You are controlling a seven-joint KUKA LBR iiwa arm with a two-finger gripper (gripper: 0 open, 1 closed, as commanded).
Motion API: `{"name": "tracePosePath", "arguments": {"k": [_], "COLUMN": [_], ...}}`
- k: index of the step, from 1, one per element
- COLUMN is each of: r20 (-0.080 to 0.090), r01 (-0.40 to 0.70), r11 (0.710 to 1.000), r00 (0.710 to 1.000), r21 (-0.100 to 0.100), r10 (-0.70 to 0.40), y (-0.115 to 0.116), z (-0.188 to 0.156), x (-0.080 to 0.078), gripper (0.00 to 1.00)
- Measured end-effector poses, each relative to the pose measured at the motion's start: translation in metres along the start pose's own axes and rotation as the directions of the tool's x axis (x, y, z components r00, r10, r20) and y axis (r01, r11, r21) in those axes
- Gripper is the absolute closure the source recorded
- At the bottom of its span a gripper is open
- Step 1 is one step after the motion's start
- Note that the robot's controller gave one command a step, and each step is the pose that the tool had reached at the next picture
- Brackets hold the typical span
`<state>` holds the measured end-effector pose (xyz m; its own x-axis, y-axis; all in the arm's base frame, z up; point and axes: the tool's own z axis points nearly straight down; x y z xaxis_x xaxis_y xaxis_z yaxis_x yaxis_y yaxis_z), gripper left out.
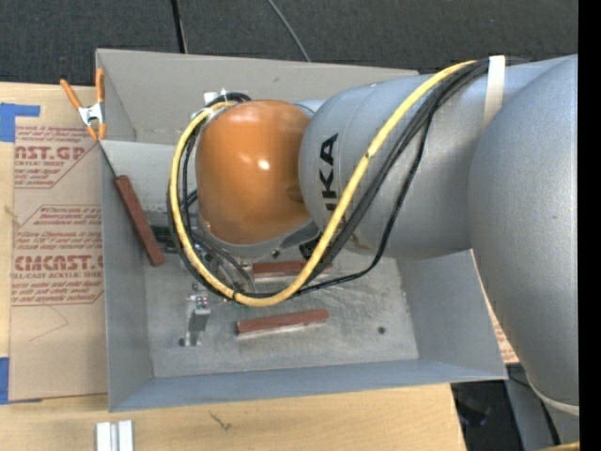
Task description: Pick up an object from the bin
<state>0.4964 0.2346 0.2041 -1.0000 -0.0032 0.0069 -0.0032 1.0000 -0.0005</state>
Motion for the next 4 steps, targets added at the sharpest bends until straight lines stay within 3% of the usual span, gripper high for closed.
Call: {"name": "tracePosePath", "arguments": {"k": [1, 2, 3, 4], "r20": [0.007, 0.008, 0.013, 0.004], "r01": [-0.002, 0.093, 0.228, 0.125], "r11": [1.000, 0.996, 0.974, 0.992], "r00": [1.000, 0.996, 0.974, 0.992], "r21": [-0.002, -0.001, 0.001, -0.001], "r10": [0.002, -0.093, -0.228, -0.125], "y": [-0.001, -0.057, -0.057, -0.088], "z": [-0.004, 0.013, 0.079, 0.102], "x": [-0.002, -0.032, -0.024, -0.026], "gripper": [0.00, 0.00, 0.00, 0.00]}}
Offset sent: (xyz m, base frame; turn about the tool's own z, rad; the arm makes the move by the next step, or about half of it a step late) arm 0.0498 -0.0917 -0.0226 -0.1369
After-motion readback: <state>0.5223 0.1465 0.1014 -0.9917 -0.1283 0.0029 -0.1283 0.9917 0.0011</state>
